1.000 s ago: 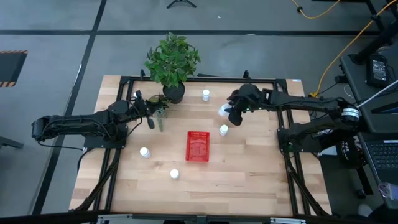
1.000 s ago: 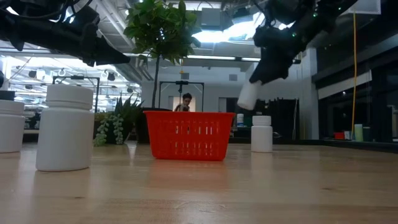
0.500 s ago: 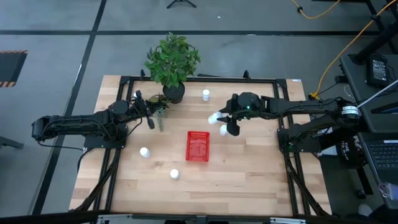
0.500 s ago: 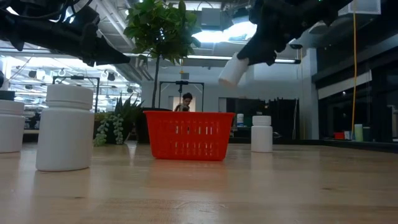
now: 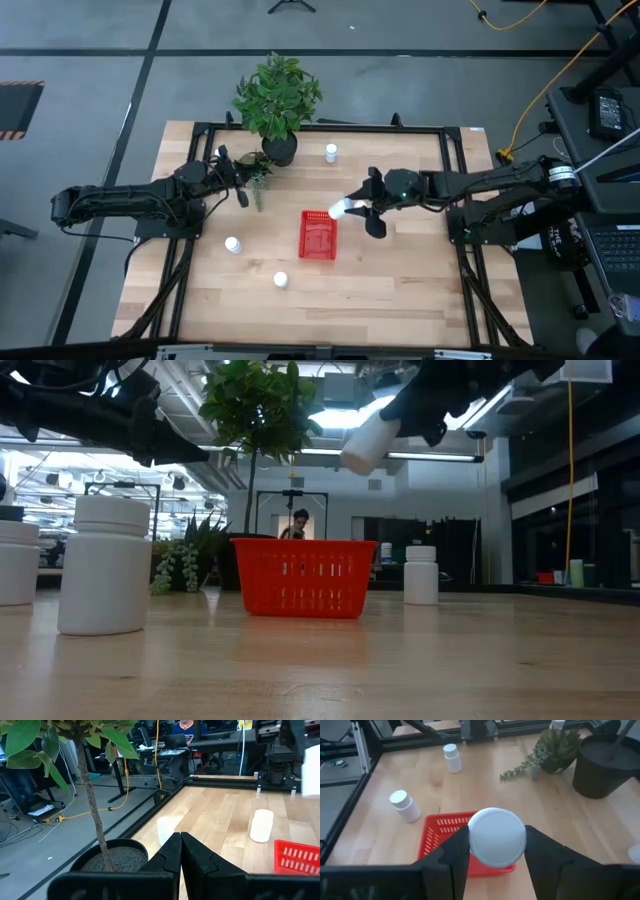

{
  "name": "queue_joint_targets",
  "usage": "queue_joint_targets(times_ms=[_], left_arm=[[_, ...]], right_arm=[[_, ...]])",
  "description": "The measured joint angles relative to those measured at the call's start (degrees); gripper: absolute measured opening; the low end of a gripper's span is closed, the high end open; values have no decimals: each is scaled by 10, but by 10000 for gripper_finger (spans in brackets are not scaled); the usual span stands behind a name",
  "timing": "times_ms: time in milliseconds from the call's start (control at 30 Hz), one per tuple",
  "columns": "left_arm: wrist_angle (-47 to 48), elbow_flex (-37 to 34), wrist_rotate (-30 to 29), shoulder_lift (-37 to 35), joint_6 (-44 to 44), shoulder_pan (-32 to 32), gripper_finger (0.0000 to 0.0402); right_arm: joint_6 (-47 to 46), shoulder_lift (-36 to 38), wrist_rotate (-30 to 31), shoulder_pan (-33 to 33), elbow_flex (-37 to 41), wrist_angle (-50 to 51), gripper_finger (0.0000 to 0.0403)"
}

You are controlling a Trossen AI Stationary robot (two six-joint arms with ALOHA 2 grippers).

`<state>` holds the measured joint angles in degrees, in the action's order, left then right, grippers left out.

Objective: Pick and place pill bottles into a basket
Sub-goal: Put the white medicine bottle into the red bin

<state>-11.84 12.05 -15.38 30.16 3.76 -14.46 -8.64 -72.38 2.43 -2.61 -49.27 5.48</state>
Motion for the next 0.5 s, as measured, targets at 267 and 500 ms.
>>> queue_joint_targets(times_ms=[267,500], left_arm=[[0,0,0,0,0,0,4],[-1,0,0,0,0,0,4]], right_arm=[[12,-32,1,-10,-48,37,156],[64,-124,0,-10,-140,126,156]])
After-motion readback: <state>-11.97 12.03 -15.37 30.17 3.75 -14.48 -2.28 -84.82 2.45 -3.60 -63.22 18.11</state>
